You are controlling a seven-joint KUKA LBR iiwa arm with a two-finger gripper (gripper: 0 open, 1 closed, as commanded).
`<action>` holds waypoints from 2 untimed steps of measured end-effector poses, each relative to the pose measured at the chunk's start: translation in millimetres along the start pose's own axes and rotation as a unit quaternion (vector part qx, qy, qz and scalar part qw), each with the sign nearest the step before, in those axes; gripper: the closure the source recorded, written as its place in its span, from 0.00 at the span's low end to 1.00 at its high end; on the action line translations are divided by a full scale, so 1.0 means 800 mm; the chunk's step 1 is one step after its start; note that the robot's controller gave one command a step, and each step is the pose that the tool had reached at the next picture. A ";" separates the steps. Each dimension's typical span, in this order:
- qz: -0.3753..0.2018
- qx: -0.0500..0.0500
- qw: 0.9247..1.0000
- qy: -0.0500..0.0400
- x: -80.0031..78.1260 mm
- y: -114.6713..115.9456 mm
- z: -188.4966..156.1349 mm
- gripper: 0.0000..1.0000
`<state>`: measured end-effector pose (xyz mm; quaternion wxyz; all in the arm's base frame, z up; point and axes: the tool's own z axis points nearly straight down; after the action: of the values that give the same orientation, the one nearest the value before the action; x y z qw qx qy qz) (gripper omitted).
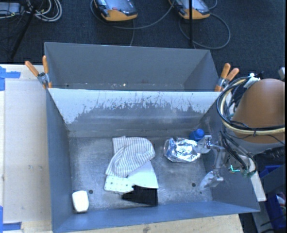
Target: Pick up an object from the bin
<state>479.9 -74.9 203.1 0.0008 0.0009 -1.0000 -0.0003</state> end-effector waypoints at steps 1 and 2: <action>0.000 0.000 1.000 0.000 0.000 0.000 0.000 0.00; 0.041 0.000 0.999 -0.005 -0.070 -0.010 0.081 0.00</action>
Offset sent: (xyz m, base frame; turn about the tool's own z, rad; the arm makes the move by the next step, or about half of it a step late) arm 0.1045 -0.0143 -0.1331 0.1548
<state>535.5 -83.1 138.4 -0.0040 -0.0399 -0.9992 0.0000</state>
